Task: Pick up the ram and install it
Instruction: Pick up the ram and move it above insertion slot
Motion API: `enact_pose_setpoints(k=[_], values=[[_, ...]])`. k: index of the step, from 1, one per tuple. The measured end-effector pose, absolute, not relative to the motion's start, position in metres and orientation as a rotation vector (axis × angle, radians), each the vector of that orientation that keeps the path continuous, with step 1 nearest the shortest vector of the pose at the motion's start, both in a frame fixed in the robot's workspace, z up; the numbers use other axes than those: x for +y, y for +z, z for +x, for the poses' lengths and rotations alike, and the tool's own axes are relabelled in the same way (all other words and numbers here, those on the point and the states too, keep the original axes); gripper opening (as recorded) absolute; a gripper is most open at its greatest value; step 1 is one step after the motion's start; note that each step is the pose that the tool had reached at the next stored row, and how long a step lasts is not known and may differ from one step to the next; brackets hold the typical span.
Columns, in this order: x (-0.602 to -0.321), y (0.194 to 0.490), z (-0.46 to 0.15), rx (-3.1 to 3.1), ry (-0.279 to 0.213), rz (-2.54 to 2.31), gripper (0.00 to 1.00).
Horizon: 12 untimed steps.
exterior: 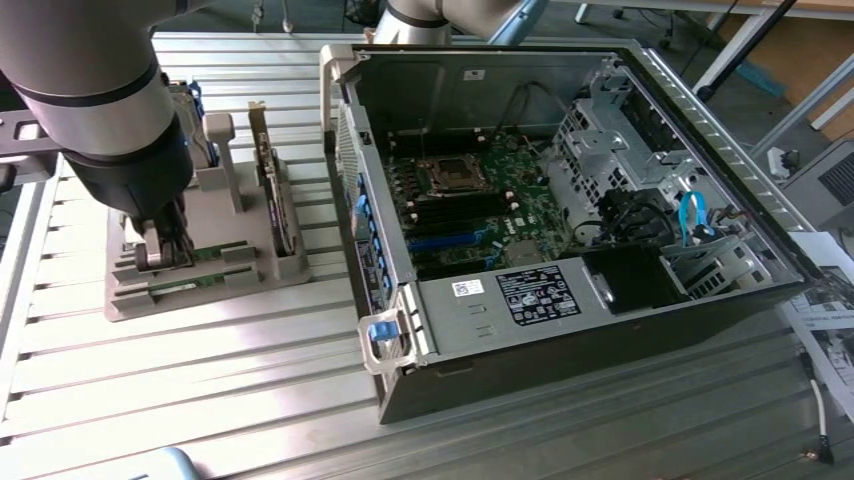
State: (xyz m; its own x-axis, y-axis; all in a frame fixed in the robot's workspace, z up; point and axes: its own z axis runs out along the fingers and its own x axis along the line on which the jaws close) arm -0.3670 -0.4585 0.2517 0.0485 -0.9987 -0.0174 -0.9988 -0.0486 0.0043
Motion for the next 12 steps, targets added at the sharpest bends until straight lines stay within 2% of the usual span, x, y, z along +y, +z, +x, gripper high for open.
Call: enact_pose_setpoints(k=[12], values=[[-0.4585,0.2427,-0.367,2.161,0.024,-2.268,0.24]])
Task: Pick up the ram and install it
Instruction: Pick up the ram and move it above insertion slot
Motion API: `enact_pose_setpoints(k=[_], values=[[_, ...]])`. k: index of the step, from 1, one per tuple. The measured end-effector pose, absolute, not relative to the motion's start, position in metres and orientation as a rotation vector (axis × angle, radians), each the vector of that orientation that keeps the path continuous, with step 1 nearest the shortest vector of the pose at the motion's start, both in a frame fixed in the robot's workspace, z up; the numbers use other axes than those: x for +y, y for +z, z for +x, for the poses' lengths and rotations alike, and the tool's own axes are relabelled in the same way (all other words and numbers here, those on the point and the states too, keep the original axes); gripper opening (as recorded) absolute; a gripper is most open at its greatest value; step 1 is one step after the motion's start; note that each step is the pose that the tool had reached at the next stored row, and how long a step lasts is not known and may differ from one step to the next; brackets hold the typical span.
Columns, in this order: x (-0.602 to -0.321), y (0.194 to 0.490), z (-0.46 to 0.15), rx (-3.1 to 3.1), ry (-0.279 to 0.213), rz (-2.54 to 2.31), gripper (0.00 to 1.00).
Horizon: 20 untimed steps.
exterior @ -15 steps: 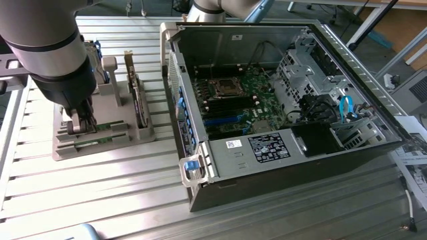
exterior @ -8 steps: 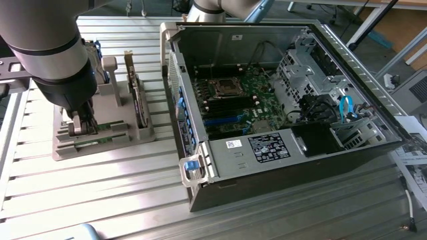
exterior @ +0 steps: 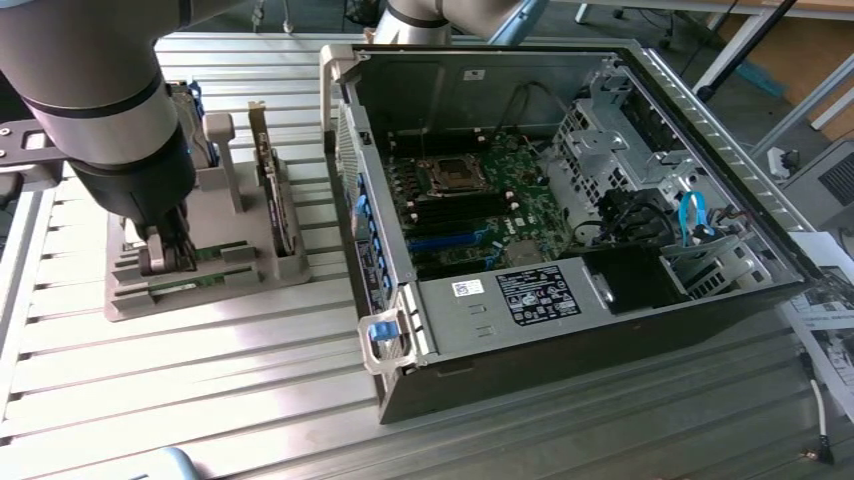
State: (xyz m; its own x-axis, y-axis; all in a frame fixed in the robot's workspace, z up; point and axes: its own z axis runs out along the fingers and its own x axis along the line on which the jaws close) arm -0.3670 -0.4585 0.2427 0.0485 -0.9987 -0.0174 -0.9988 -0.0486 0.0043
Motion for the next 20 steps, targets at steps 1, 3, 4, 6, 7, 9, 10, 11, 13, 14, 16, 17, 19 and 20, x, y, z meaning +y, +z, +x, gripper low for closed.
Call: enact_pose_setpoints(k=[1,3,4,6,7,9,10,11,13,14,16,17,19,20], values=[[-0.4585,0.2424,-0.3671,2.161,0.024,-2.268,0.24],[-0.4585,0.2415,-0.3671,2.161,0.024,-2.268,0.24],[-0.4585,0.2409,-0.367,2.161,0.024,-2.268,0.24],[-0.4585,0.2399,-0.367,2.161,0.024,-2.268,0.24],[-0.4585,0.2395,-0.3671,2.161,0.024,-2.268,0.24],[-0.4585,0.2388,-0.367,2.161,0.024,-2.268,0.24],[-0.4585,0.2387,-0.367,2.161,0.024,-2.268,0.24],[-0.4585,0.2387,-0.367,2.161,0.024,-2.268,0.24],[-0.4585,0.2383,-0.367,2.161,0.024,-2.268,0.24],[-0.4585,0.2382,-0.367,2.161,0.024,-2.268,0.24],[-0.4587,0.2382,-0.367,2.161,0.024,-2.268,0.24],[-0.4588,0.2382,-0.367,2.161,0.024,-2.268,0.24],[-0.4589,0.2379,-0.3671,2.161,0.024,-2.268,0.24],[-0.4589,0.2374,-0.3671,2.161,0.024,-2.268,0.24]])
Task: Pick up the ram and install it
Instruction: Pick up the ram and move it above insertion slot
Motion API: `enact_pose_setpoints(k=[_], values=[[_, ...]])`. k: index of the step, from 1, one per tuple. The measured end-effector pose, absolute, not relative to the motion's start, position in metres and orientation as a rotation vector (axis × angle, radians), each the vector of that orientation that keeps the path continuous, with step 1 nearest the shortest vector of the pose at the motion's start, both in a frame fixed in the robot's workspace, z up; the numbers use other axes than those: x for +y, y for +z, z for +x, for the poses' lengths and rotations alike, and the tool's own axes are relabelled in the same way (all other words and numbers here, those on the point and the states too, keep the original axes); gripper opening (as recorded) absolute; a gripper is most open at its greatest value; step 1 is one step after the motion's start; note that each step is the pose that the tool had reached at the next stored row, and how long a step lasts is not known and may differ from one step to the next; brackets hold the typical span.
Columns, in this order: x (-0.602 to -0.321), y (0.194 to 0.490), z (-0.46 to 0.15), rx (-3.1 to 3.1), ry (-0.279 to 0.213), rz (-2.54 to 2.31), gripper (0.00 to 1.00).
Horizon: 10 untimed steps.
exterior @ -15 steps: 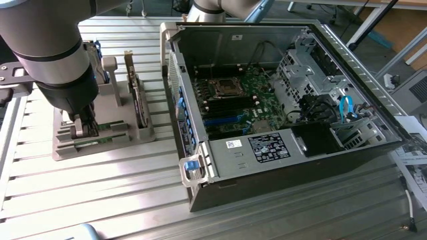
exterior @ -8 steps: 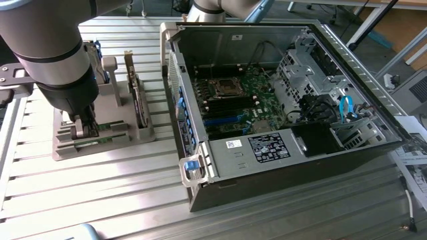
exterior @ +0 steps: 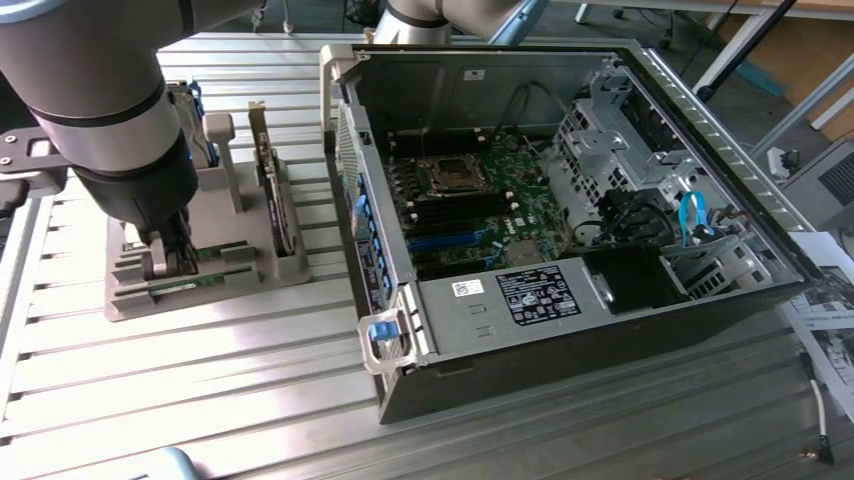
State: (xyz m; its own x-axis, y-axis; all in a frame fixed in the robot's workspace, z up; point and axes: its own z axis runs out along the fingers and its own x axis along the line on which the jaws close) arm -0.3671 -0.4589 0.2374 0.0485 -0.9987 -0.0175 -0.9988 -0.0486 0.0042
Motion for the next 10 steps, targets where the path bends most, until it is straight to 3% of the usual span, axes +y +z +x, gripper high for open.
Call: enact_pose_setpoints(k=[10], values=[[-0.4589,0.2291,-0.367,2.161,0.024,-2.268,0.24]])
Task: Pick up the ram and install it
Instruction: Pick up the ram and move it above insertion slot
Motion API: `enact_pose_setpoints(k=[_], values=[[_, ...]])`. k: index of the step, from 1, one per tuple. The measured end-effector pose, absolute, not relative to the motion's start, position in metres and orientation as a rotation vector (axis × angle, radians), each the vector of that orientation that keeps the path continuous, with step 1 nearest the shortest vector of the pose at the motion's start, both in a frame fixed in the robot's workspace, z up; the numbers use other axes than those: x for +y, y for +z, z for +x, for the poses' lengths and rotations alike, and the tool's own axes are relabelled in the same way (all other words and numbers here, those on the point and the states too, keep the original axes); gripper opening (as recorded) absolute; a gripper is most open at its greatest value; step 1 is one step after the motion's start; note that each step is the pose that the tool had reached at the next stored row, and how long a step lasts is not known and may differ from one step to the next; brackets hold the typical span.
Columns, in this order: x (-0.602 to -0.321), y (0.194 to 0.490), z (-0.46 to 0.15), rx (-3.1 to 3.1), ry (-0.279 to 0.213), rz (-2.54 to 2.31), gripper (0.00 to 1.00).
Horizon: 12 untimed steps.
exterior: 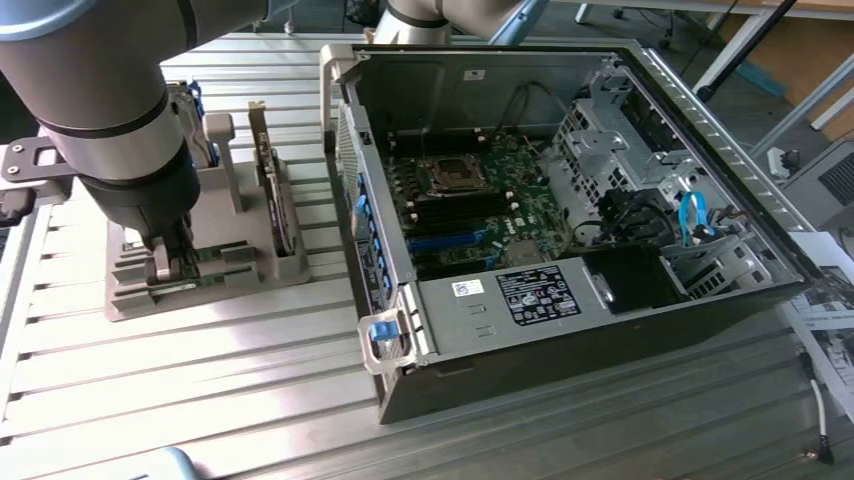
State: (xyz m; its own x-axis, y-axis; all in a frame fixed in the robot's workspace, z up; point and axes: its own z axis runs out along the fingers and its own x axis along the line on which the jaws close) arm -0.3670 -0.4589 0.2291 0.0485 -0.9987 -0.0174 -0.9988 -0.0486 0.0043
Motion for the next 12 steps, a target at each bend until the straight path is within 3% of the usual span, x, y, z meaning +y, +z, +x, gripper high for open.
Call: enact_pose_setpoints(k=[12], values=[[-0.4617,0.228,-0.3671,2.161,0.024,-2.268,0.24]])
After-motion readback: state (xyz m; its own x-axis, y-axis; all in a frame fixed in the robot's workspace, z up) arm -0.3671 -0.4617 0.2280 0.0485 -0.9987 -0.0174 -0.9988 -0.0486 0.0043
